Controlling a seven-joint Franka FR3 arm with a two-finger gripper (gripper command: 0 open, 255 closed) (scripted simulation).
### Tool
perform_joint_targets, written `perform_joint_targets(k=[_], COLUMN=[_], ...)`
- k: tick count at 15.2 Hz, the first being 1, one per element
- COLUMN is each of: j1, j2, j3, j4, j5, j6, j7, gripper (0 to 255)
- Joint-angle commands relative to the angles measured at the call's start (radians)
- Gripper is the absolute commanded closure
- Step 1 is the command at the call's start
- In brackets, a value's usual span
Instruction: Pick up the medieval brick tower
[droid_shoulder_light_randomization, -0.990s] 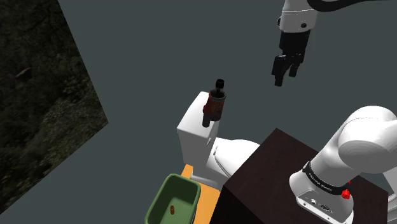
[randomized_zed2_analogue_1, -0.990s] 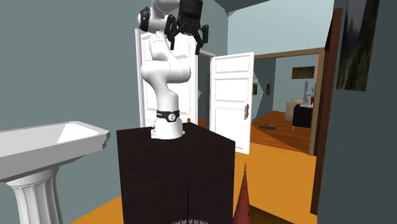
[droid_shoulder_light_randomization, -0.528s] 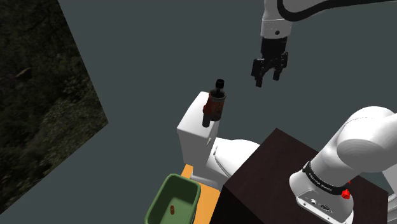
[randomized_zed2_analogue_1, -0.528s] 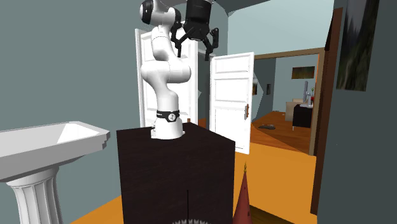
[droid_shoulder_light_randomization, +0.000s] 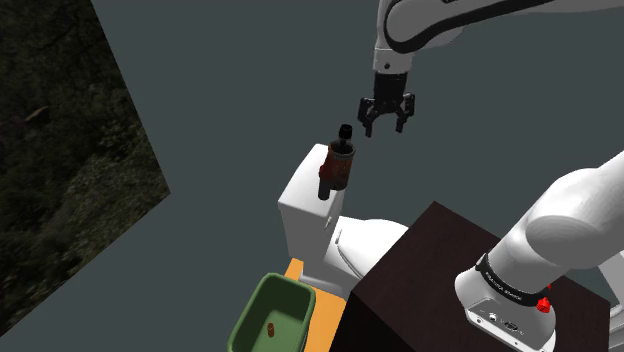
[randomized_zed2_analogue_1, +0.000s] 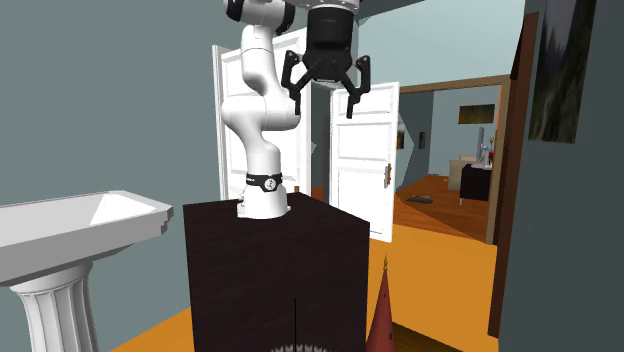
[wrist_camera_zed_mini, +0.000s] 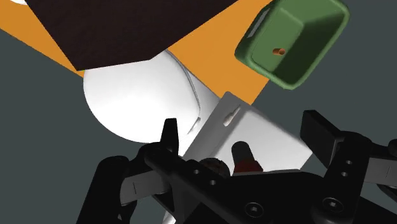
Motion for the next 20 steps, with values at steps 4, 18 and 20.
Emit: perform_joint_targets(k=[4,18,20], j1=[-0.030,-0.104,-0.117], j2=[0.184,0.662,0.727], j3=[-0.013,-0.088,-0.099], j4=[0.106,0.495,0.560], j5=[0.020,0.111,0.129], j6=[0.094,0.233,0.241], j7=[0.110,0.355,0.385], gripper=[0,0,0])
